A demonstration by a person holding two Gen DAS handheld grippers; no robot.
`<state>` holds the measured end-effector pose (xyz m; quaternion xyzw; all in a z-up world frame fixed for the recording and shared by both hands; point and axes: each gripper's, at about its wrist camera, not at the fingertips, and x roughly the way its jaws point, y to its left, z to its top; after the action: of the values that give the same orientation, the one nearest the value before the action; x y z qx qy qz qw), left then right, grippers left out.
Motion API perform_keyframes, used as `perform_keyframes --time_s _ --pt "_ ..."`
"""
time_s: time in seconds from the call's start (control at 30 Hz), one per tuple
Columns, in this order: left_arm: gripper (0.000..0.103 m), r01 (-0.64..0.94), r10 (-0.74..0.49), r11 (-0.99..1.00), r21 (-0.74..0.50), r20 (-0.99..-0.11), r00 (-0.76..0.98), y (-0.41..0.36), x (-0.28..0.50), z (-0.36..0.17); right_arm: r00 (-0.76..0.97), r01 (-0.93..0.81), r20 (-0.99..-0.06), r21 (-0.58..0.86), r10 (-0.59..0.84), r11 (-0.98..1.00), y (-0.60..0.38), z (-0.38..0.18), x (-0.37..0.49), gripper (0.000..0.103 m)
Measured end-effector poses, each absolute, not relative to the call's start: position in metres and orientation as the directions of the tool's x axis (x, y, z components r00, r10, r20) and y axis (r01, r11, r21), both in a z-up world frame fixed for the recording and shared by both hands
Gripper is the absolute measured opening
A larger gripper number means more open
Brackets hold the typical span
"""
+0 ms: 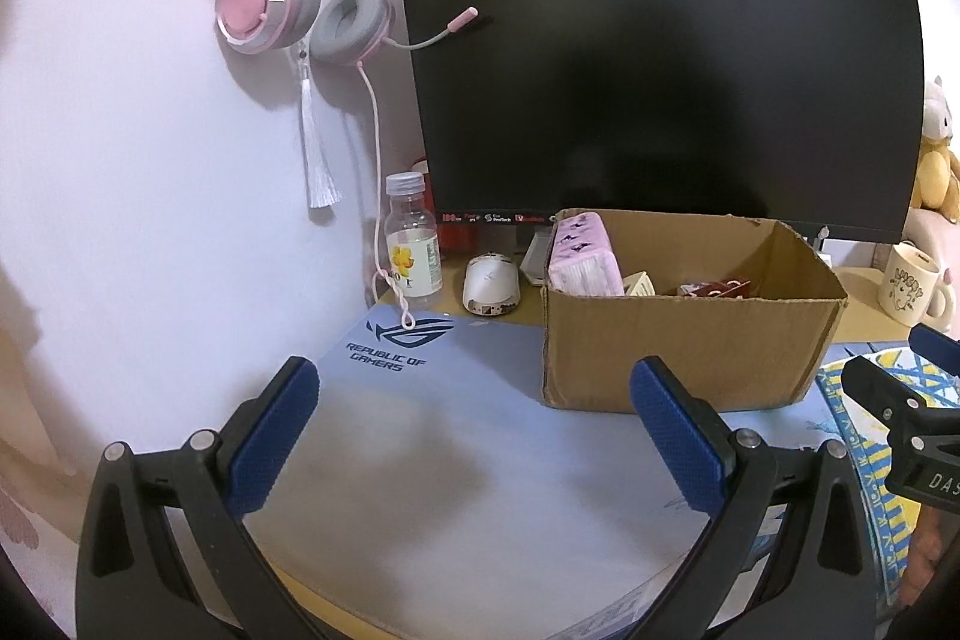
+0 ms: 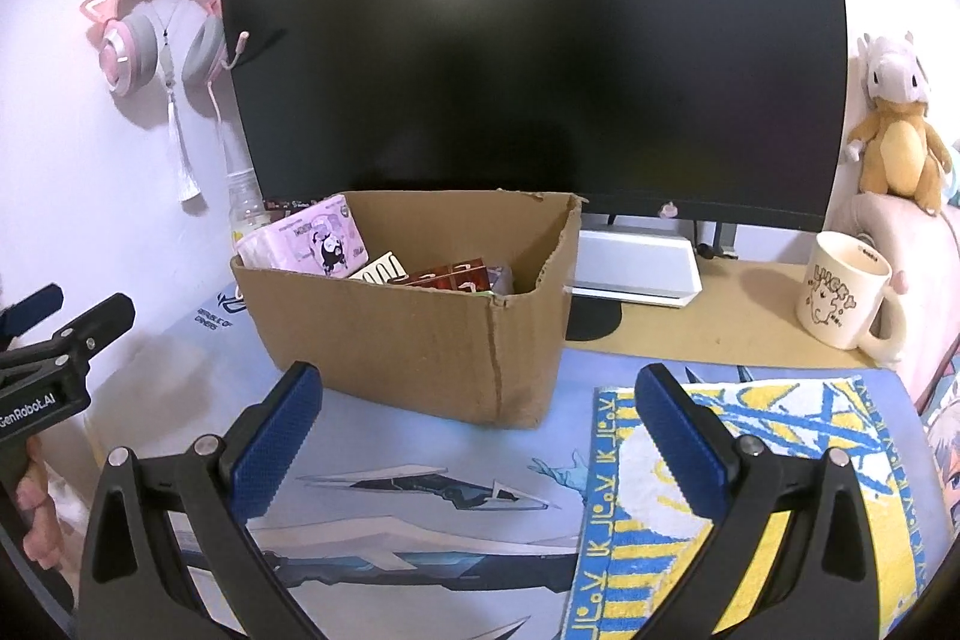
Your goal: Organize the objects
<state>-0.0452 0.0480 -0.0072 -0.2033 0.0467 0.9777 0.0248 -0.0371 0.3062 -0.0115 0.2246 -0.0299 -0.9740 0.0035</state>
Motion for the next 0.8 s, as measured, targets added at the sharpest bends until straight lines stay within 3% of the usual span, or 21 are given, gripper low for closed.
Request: perform_keyframes --time_s 0.2,0.8 --pt "0.103 -0.073 0.052 -0.997 0.035 -0.425 -0.904 0.0398 -0.0492 -0.0084 -0.893 0.001 -0.449 0.061 -0.029 -0.998 0.3058 -0.0141 -0.0388 0.103" --pt "0.103 -0.060 0.029 -0.996 0.061 -0.418 -0.908 0.0373 -0.0476 -0.0084 -0.903 -0.005 -0.429 0.059 -0.021 -0.998 0.3087 -0.0111 -0.0339 0.103"
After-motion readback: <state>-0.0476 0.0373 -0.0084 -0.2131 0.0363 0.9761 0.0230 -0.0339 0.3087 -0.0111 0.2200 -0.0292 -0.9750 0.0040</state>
